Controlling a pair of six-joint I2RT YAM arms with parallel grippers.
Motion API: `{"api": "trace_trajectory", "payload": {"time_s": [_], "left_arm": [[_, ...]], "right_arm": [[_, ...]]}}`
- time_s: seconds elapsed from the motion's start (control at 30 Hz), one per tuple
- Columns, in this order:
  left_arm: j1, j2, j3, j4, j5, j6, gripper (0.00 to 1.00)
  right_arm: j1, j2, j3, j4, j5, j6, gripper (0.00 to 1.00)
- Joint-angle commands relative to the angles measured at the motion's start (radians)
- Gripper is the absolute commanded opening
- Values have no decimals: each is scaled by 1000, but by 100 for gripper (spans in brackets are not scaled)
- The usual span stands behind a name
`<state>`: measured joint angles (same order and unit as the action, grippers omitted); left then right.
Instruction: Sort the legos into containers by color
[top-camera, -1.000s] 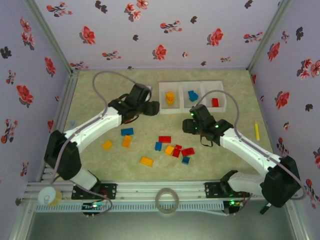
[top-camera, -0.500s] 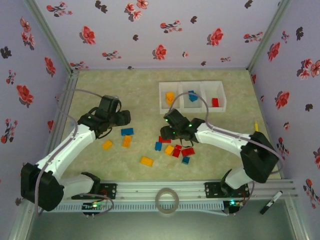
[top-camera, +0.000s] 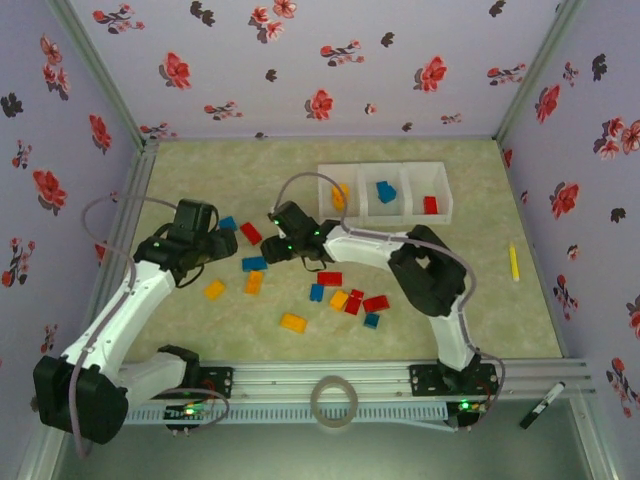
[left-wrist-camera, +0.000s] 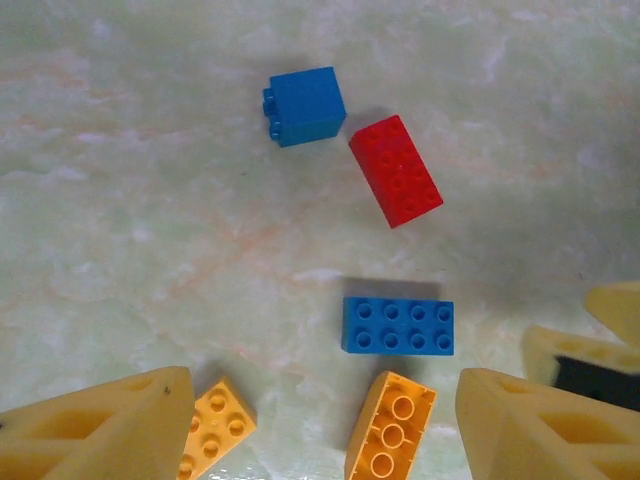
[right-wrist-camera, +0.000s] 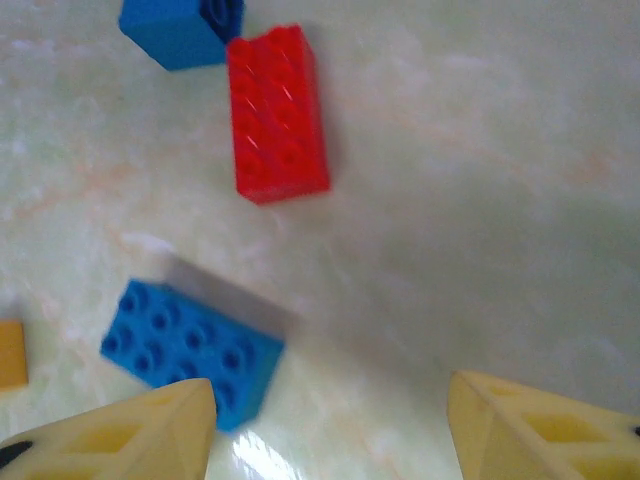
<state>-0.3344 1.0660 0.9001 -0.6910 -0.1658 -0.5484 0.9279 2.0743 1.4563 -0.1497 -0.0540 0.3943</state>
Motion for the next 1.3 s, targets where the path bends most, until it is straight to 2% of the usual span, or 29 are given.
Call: {"api": "trace_trajectory", "payload": {"time_s": [0.0, 0.23, 0.5, 0.77, 0.93, 1.27], "left_arm": [[20, -34, -8, -45, -15, -19, 70], [23, -44, -11, -60, -15, -13, 70], [26, -60, -10, -68, -15, -4, 70], [29, -67, -4, -77, -15, 0, 70], [29, -70, -8, -76, -3, -7, 70], [28, -87, -6, -86, 2, -10, 70]], "right_arm": [[5, 74, 98, 40, -61, -51, 65], [5, 248, 325, -53, -73, -99, 69], [-4, 393, 521, -171, -9, -127, 69], [-10, 456, 618, -242, 23, -149, 54], [-11, 465, 635, -275, 48, -169, 52], [-25, 469, 673, -346, 101, -183, 28]]}}
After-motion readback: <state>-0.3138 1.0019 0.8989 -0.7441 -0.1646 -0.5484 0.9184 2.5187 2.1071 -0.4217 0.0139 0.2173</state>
